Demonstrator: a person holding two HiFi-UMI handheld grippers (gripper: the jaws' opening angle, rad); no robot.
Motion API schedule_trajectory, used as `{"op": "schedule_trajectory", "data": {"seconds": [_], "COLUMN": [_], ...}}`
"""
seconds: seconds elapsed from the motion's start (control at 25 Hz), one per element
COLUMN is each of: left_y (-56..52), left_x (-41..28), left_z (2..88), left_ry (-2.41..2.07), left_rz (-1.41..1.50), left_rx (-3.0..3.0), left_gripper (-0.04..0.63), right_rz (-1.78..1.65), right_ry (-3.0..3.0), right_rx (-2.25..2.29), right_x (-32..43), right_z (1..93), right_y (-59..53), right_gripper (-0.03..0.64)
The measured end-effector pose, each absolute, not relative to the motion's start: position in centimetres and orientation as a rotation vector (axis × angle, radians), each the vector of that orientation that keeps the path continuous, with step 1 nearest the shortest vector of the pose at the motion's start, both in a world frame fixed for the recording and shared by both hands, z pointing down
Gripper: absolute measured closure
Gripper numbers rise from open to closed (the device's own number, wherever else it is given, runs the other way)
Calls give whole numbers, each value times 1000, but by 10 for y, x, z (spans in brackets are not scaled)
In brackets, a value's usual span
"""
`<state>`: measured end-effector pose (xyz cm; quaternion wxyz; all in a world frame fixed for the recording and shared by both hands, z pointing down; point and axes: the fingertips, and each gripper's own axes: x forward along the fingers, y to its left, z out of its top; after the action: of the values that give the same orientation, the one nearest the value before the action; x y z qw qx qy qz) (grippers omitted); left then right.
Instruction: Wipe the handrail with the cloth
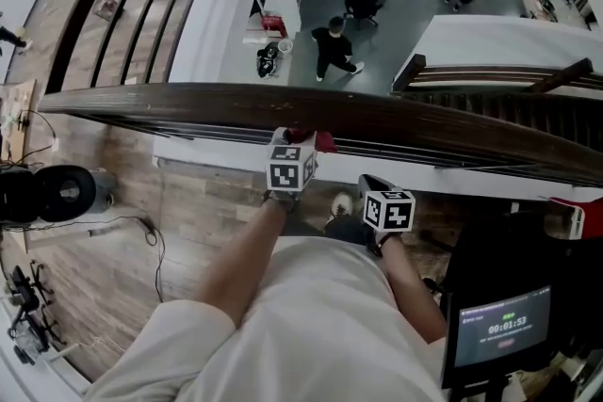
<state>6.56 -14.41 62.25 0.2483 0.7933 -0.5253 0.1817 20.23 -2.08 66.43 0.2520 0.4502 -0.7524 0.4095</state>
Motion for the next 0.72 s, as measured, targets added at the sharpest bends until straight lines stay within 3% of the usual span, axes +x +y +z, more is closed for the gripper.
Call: {"op": "schedule_trajectory", "data": {"seconds": [0.72], "left_y": [-145], "left_x": [-55], "left_z": [631], "left_ry": [-1457], "left_rz": [460], "left_rx": [2156], "left_gripper": [511], "right_rz": [1048], "right_ry": [-2039], "right_rx": [1295], "right_x": [110], "right_z": [651], "right_y": [-36], "right_gripper": [614]}}
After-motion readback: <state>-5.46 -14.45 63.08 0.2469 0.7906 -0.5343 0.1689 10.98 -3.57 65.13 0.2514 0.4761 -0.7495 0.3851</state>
